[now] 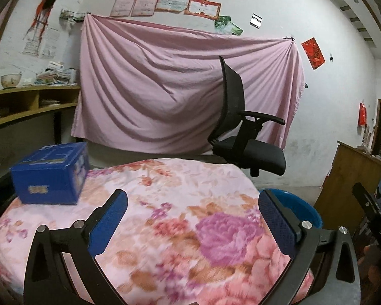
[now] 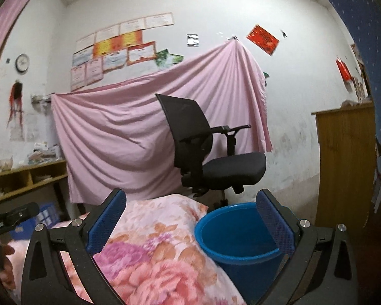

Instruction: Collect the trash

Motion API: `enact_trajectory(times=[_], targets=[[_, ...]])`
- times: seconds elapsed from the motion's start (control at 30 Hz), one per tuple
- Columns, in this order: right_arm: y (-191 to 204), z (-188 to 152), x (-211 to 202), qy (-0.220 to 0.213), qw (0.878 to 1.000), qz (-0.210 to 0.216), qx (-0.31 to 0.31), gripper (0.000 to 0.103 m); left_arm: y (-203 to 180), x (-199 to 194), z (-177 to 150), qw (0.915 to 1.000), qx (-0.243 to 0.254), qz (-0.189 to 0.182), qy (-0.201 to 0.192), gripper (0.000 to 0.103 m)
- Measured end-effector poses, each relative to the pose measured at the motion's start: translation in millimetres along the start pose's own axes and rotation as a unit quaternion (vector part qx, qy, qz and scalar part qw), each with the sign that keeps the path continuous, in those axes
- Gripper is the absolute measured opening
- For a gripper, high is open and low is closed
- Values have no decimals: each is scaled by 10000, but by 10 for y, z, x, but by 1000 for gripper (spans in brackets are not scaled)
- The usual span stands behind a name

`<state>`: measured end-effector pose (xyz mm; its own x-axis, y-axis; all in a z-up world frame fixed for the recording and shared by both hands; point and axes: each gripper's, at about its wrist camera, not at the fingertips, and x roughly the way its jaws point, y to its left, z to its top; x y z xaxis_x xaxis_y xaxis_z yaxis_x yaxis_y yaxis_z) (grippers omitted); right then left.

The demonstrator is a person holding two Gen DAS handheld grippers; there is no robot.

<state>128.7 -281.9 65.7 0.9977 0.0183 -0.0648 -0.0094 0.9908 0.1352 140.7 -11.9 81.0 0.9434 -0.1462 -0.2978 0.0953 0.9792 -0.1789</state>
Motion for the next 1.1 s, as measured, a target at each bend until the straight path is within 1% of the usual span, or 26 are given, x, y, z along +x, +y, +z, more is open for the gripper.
enact_trajectory(times=[0.3, 0.43, 0.57, 0.73, 1.1], targets=[[215, -166, -601, -22, 9998, 93, -186, 103, 86, -518, -279, 9996, 110, 184, -165, 101], [293, -234, -721, 83, 9994, 110, -307, 103, 64, -671, -420, 9992, 248, 209, -239, 101], [335, -276, -778, 173, 9991, 123, -354, 103, 62, -729, -493, 9991, 289, 210, -250, 101], [372, -302, -807, 167, 9990, 106, -401, 103, 29, -751, -545, 9984, 430, 214, -284, 101], [373, -329, -804, 225, 9988, 116, -409, 103, 81, -748, -551, 9984, 442, 206, -282, 101]])
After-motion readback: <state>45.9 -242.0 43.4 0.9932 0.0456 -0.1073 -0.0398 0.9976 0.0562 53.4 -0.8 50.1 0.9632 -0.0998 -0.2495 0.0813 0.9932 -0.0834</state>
